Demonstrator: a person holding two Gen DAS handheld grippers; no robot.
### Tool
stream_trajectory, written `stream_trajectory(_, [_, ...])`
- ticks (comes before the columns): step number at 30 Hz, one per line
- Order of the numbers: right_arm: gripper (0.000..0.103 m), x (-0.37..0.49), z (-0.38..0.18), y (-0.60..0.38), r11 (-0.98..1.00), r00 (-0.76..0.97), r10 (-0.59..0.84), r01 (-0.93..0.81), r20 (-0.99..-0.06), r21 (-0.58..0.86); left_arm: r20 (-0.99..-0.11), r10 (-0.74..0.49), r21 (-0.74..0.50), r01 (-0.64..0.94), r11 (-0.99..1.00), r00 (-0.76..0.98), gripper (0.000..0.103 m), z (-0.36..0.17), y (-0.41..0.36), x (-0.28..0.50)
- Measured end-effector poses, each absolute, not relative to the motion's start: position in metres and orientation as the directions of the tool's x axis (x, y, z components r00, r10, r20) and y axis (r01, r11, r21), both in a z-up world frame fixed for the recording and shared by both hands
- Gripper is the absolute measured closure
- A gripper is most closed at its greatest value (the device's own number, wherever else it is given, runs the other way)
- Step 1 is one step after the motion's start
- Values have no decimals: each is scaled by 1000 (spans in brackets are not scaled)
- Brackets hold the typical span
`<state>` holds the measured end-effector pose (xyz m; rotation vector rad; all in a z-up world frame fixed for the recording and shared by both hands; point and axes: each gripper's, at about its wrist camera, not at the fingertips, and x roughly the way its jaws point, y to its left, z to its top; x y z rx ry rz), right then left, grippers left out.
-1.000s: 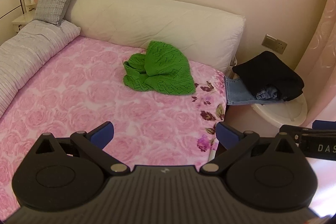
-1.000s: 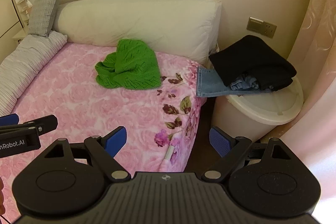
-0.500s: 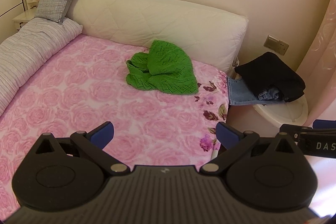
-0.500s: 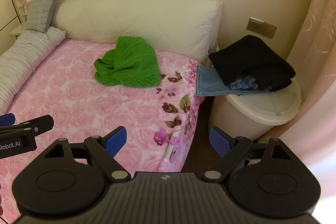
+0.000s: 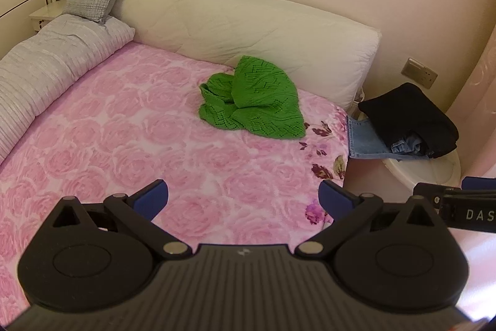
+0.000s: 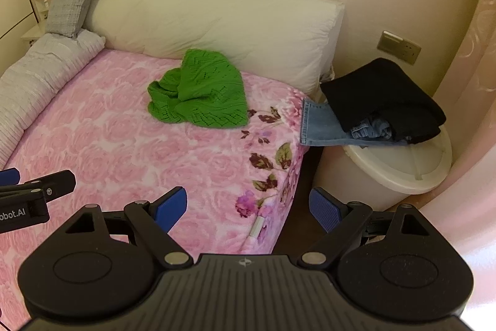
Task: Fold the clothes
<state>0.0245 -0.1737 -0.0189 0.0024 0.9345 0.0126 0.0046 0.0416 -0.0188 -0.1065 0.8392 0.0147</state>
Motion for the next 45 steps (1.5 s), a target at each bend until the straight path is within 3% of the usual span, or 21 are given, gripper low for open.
stream_trajectory(45, [14, 62, -20, -171, 1000, 562, -11, 11, -827, -6, -758, -43, -103, -54, 993, 650, 1, -21, 41, 35])
